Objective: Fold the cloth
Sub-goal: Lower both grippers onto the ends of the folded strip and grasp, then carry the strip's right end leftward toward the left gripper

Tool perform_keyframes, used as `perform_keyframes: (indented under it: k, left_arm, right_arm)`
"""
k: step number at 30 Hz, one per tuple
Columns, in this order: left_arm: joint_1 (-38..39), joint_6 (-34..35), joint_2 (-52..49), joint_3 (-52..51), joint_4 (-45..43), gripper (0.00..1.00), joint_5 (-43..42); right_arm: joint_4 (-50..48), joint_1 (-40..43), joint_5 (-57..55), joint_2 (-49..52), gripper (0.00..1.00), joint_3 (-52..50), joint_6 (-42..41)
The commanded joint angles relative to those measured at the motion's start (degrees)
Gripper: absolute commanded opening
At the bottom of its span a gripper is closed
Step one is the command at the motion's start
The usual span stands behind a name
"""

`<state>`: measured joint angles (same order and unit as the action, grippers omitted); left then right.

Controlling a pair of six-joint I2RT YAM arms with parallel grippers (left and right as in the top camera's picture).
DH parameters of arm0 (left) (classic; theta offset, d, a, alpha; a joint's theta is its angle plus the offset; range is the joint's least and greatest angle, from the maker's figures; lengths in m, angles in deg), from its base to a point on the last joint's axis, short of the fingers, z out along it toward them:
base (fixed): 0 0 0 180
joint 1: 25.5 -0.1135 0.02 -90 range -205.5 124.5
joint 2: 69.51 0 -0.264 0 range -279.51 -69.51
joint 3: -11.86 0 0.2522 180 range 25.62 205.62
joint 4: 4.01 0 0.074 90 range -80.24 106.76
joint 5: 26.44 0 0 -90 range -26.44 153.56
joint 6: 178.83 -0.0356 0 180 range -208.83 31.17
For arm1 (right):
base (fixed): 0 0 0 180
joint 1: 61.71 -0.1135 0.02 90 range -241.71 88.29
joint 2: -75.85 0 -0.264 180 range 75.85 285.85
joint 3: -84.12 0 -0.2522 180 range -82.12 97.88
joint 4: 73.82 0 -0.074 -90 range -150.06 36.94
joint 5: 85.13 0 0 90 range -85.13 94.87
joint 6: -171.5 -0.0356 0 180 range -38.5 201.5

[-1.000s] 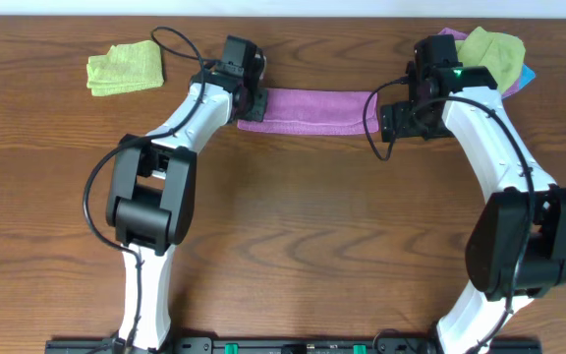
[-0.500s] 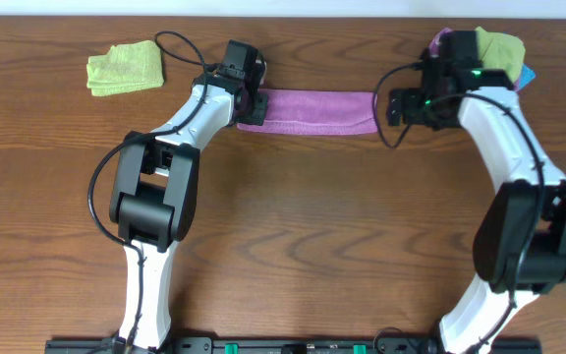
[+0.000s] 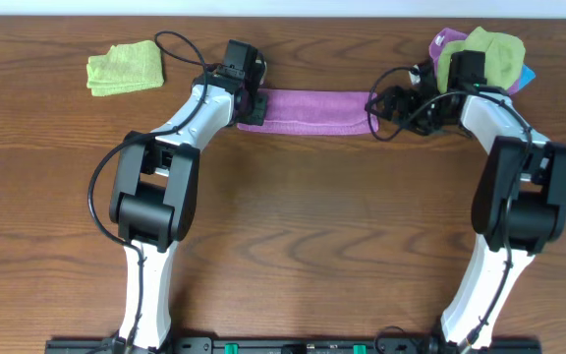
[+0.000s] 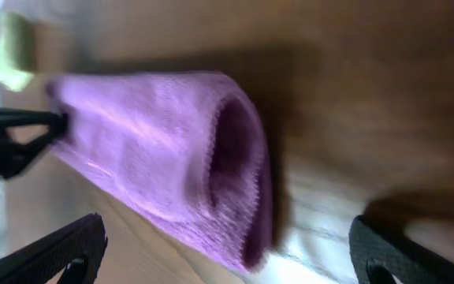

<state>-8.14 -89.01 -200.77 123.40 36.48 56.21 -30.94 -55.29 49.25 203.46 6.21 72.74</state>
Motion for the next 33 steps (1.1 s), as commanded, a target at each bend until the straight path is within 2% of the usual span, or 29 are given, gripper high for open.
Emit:
perform_keyframes:
  k: [1,7,18,24,25,26,28,33]
  left_arm:
    - [-0.09,0.22,-2.54,-0.11,0.68,0.06,-0.15]
    - [-0.09,0.22,-2.54,-0.11,0.66,0.06,-0.15]
    - [-0.09,0.22,-2.54,-0.11,0.66,0.06,-0.15]
    - [-0.09,0.22,-2.54,-0.11,0.68,0.06,-0.15]
    - [-0.09,0.22,-2.54,-0.11,0.68,0.06,-0.15]
    - [-0.09,0.22,-2.54,-0.11,0.68,0.06,-0.17]
    - [-0.09,0.22,-2.54,-0.11,0.7,0.06,-0.15]
    - [-0.09,0.2,-2.54,-0.11,0.9,0.06,-0.15]
  right_arm:
    - [-2.05,-0.15,6.58,3.61,0.99,-0.44,-5.03]
    - [-3.32,-1.14,10.99,7.56,0.99,-0.44,-8.39]
    - [-2.45,-4.04,6.32,8.15,0.97,-0.44,-7.96]
    - [-2.86,-3.76,1.09,8.15,0.75,-0.37,-9.46]
    - [-3.02,-3.74,0.24,8.15,0.66,-0.37,-9.49]
    - [-3.1,-3.74,-0.96,8.15,0.49,-0.35,-9.68]
    - [-3.52,-3.74,-2.71,8.15,0.33,-0.24,-10.43]
    - [-7.63,-3.76,-3.48,8.15,0.2,-0.22,-12.66]
